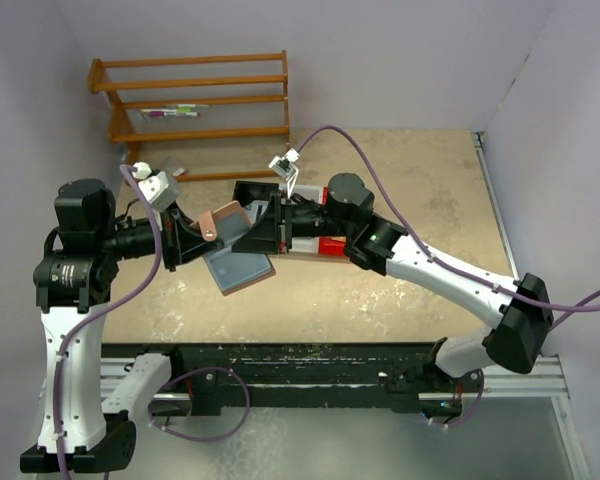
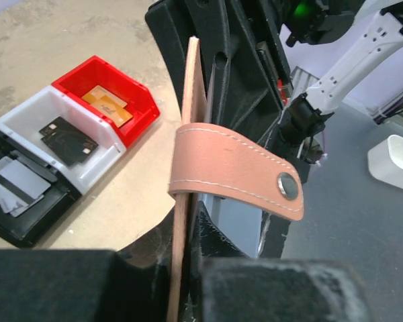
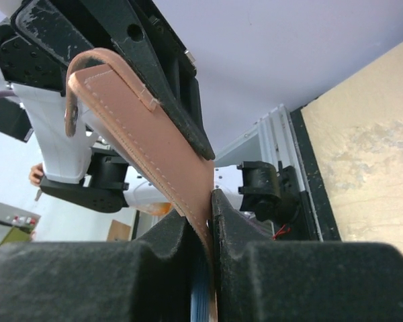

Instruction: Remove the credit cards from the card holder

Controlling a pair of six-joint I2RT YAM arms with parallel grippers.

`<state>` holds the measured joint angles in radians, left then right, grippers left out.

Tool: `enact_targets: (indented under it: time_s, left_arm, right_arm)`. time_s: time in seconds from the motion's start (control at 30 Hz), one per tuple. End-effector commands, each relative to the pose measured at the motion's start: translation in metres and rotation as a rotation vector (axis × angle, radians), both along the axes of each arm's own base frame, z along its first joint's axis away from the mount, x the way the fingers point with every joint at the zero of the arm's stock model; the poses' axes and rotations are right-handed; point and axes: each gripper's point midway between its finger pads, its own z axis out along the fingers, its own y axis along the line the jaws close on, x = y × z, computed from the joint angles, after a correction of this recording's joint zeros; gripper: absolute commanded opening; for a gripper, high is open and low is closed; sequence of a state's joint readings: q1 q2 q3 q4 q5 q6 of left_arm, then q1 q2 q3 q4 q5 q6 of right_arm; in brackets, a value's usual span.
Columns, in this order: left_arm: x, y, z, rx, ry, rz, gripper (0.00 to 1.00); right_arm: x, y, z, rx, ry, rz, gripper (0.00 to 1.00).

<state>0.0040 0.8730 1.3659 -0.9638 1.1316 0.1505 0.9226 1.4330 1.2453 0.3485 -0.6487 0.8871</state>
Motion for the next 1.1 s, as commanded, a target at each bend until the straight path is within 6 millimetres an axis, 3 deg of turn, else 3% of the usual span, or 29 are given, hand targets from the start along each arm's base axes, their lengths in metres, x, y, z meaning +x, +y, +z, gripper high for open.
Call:
enact_targets:
  time_s: [0.0, 0.03, 0.23, 0.37, 0.63, 0.73, 1.07]
  left_arm:
    - [-0.007, -0.005, 0.017, -0.047, -0.023, -0.034, 0.06]
    - [-0.008, -0.006, 0.019, -0.056, -0.012, -0.035, 0.01]
    - [-0.007, -0.008, 0.031, -0.108, 0.047, -0.02, 0.0]
    - [-0.008, -0.011, 0.04, -0.148, 0.098, -0.034, 0.0]
    - [-0.012, -0.017, 0.055, -0.209, 0.156, -0.091, 0.0]
    - [-0.016, -0.018, 0.056, -0.219, 0.173, -0.111, 0.0]
    - [-0.026, -0.02, 0.055, -0.233, 0.221, -0.183, 0.0]
  right_arm:
    - [-0.029, -0.008, 0.037, 0.108, -0.051, 0.131, 0.15]
    - [-0.03, -0.009, 0.037, 0.109, -0.053, 0.136, 0.2]
    - [-0.036, -0.019, 0.037, 0.123, -0.145, 0.155, 0.62]
    - [-0.045, -0.034, 0.033, 0.138, -0.238, 0.15, 0.74]
    - [-0.054, -0.056, 0.024, 0.173, -0.295, 0.109, 0.72]
    - [-0.043, -0.058, 0.011, 0.138, -0.301, 0.04, 0.69]
    - [-0.009, -0.056, 0.014, 0.112, -0.343, -0.145, 0.53]
